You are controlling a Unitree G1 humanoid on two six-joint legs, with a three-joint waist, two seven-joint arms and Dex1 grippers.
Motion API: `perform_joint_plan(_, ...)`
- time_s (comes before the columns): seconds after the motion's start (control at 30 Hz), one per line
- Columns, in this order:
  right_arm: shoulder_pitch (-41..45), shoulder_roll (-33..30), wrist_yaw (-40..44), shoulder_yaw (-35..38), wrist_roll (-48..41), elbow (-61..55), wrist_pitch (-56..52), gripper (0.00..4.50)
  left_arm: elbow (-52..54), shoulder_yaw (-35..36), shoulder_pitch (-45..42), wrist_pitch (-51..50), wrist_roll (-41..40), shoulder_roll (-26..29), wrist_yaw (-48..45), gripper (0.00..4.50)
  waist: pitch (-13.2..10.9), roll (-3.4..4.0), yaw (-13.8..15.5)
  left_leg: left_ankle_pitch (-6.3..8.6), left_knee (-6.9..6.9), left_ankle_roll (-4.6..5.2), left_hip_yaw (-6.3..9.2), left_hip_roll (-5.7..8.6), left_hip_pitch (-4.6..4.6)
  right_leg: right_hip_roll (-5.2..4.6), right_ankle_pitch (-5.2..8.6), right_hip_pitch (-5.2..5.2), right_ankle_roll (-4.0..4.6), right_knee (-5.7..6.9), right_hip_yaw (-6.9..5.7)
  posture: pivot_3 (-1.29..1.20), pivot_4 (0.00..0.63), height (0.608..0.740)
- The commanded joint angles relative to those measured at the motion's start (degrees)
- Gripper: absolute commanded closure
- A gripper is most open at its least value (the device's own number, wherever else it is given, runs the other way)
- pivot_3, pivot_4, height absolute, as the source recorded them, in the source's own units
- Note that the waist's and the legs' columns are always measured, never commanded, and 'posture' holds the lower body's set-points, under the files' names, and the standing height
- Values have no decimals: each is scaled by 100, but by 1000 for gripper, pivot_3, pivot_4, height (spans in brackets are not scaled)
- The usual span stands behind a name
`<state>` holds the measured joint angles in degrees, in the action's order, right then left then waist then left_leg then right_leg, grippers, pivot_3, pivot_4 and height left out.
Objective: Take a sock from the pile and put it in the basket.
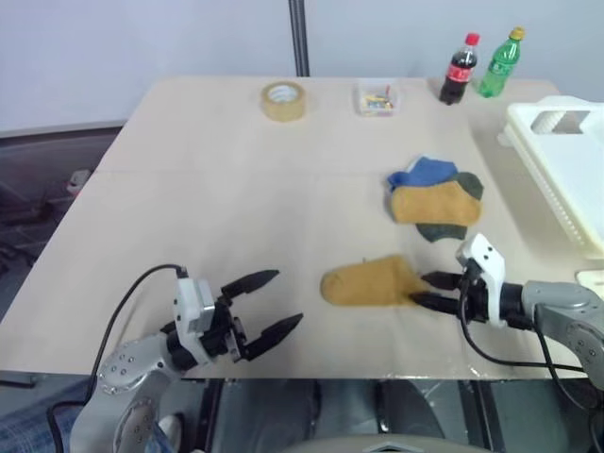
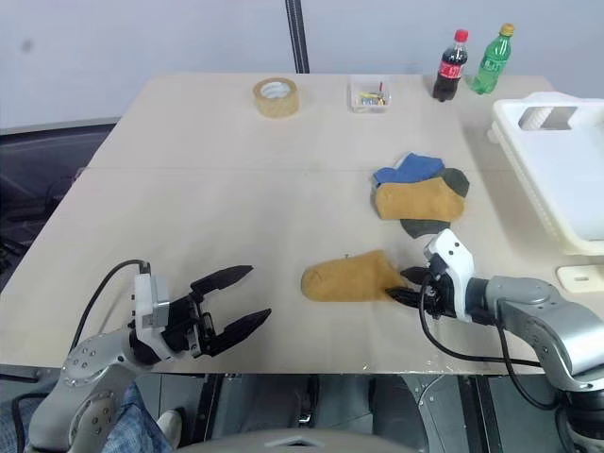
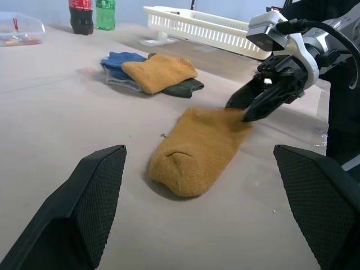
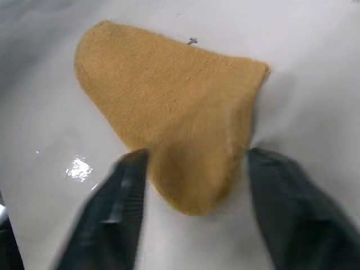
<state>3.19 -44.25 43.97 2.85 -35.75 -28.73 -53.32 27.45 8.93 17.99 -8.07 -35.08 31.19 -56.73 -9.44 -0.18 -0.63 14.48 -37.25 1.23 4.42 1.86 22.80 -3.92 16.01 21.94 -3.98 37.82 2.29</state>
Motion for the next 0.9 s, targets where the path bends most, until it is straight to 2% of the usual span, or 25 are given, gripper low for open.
perform_joint_plan(0.03,-11,-70,281,364,-76,-153,501,1771,35,90,-47,116,-97,9,-48,0,-1,-1,0,0,0,0,0,0,0,0,0,-1,0,0,0,0,150,738)
perform_joint_plan(0.13,179,33,273,483,79,70,1006,1771,13,113,-134,160,-127,-19,-49,0,-1,-1,-3,0,-4,0,0,0,-2,1,0,-4,0,0,-1,0,150,738)
perform_joint_plan(0.2,544,264,-51,389,328,327,1273,1771,-16,139,-277,203,-178,-102,16,0,-3,-5,-26,0,-6,0,-1,-2,-7,4,0,-8,-1,0,1,0,150,738)
perform_joint_plan(0.33,1170,573,-465,-321,1313,822,1970,1771,-56,214,-661,238,-298,-257,214,0,-4,-5,-17,-1,-9,-1,1,-7,-11,14,0,-10,0,2,1,0,150,738)
perform_joint_plan(0.47,1927,946,-979,-1141,2521,1868,2650,1771,-68,245,-882,217,-300,-255,256,0,-4,-6,-20,-1,-9,-2,-1,-3,-8,13,-1,-6,0,3,2,0,150,738)
perform_joint_plan(0.77,2755,1619,-1365,-1512,3438,3281,3375,1771,-51,224,-813,253,-223,-263,256,0,-5,-6,-18,-2,-4,-4,-3,1,4,11,-1,11,1,7,7,0,150,738)
perform_joint_plan(0.9,2744,1674,-1317,-1443,3518,3383,3522,2939,-61,238,-780,266,-216,-261,273,0,-6,-5,-21,-2,-4,-4,-2,1,4,11,-1,12,1,8,5,0,150,738)
